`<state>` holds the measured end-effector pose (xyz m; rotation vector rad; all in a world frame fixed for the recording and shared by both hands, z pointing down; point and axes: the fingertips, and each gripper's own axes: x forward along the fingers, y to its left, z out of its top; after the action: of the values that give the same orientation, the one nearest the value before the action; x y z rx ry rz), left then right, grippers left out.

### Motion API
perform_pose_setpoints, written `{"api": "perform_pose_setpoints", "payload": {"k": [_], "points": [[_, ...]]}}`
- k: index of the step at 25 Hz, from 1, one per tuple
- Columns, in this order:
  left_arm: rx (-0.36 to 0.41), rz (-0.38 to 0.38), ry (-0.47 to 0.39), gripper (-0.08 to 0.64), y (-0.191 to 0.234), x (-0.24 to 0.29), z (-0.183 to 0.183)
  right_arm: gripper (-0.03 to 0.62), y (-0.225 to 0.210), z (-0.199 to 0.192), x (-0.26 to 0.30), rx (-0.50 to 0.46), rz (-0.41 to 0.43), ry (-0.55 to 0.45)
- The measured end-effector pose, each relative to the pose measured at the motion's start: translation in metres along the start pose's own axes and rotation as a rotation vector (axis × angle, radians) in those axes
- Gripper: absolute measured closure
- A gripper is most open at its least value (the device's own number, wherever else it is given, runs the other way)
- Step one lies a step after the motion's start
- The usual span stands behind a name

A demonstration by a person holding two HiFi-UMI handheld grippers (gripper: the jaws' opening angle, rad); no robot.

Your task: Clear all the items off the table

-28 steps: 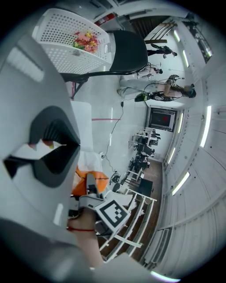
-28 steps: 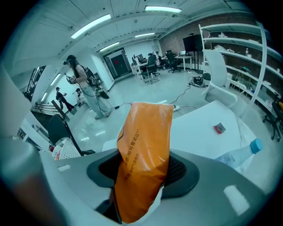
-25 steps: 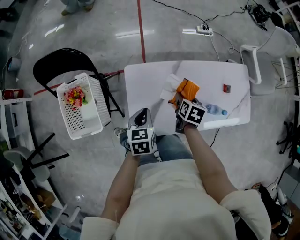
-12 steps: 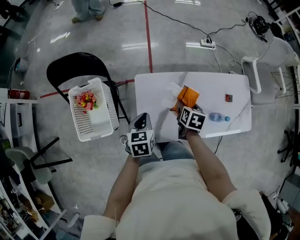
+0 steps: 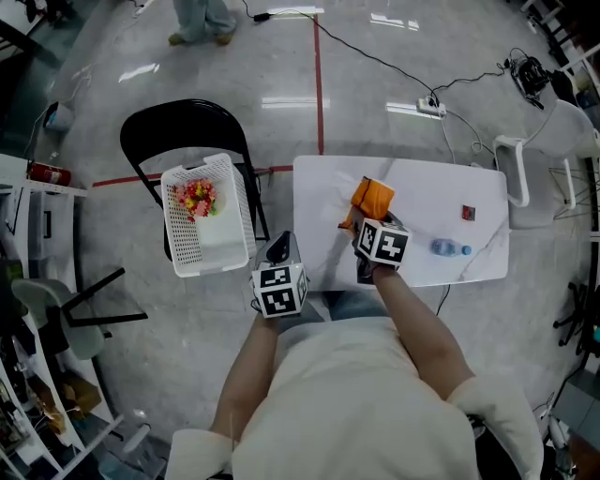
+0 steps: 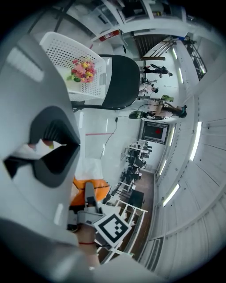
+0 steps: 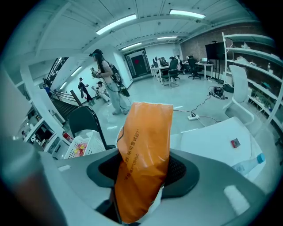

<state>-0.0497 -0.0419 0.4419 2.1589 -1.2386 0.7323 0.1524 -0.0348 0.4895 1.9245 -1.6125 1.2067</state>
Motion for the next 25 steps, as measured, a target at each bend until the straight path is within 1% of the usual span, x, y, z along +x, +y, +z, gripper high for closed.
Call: {"api": "perform_pose_setpoints", "payload": {"k": [6,14,25], "points": [[-0.049,0.059,-0.018,0.551,0.043,-0.017,-0.001,0.350,0.051,0.000,0.007,-0.060,0.059,0.010],[-0.096,0.113,-0.032,0.551,0.089,-0.041,-0.006,0.350,0.116,-0.002,0.014,-0.125,0.127,0.024],[-0.156,0.169,-0.050,0.551,0.140,-0.061,-0.013,0.351,0.185,-0.010,0.025,-0.204,0.198,0.053]]}}
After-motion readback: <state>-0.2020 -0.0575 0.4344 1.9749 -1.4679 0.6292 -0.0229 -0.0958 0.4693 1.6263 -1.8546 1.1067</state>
